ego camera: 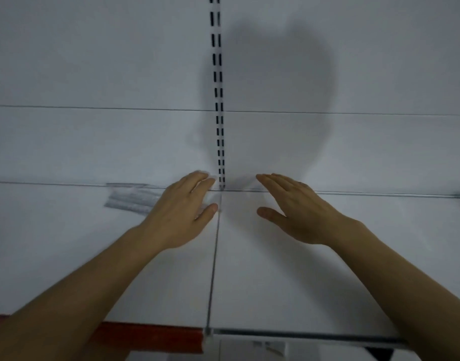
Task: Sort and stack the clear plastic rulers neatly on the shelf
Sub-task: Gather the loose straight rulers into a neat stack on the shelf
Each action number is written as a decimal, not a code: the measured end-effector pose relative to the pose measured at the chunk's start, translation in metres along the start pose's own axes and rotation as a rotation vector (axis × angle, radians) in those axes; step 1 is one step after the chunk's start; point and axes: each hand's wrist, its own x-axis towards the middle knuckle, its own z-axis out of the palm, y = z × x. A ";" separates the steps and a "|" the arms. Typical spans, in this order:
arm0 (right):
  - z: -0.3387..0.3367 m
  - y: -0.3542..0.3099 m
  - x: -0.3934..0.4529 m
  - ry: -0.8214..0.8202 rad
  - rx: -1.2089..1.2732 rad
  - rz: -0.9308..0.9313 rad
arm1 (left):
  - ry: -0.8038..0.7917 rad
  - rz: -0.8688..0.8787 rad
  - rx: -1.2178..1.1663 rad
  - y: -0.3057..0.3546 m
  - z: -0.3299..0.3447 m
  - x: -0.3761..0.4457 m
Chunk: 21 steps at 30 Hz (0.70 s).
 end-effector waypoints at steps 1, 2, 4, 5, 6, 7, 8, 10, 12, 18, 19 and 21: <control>0.005 -0.018 0.012 -0.006 0.000 -0.006 | -0.008 -0.006 -0.002 -0.019 -0.007 -0.009; 0.010 -0.035 0.024 -0.009 -0.007 -0.018 | -0.013 -0.014 0.000 -0.037 -0.014 -0.018; 0.022 -0.064 0.043 -0.010 -0.028 -0.046 | -0.019 -0.018 0.008 -0.072 -0.022 -0.034; 0.028 -0.076 0.052 -0.011 -0.031 -0.056 | -0.026 -0.017 0.013 -0.089 -0.025 -0.042; 0.033 -0.087 0.060 -0.010 -0.029 -0.065 | -0.035 -0.017 0.019 -0.106 -0.026 -0.050; 0.038 -0.096 0.067 -0.002 -0.021 -0.072 | -0.044 -0.017 0.023 -0.123 -0.028 -0.056; 0.043 -0.104 0.073 -0.001 -0.015 -0.072 | -0.049 -0.015 0.023 -0.138 -0.030 -0.062; 0.047 -0.117 0.083 -0.026 -0.017 -0.052 | -0.066 -0.013 -0.006 -0.163 -0.035 -0.069; 0.047 -0.131 0.096 -0.026 -0.012 -0.047 | -0.062 0.002 -0.029 -0.182 -0.038 -0.072; 0.046 -0.175 0.139 -0.086 0.054 -0.014 | 0.009 0.024 -0.164 -0.199 -0.031 -0.072; 0.046 -0.179 0.144 -0.099 0.040 0.000 | -0.001 0.035 -0.168 -0.199 -0.029 -0.071; 0.049 -0.184 0.149 -0.120 0.013 0.031 | -0.021 0.046 -0.166 -0.201 -0.027 -0.072</control>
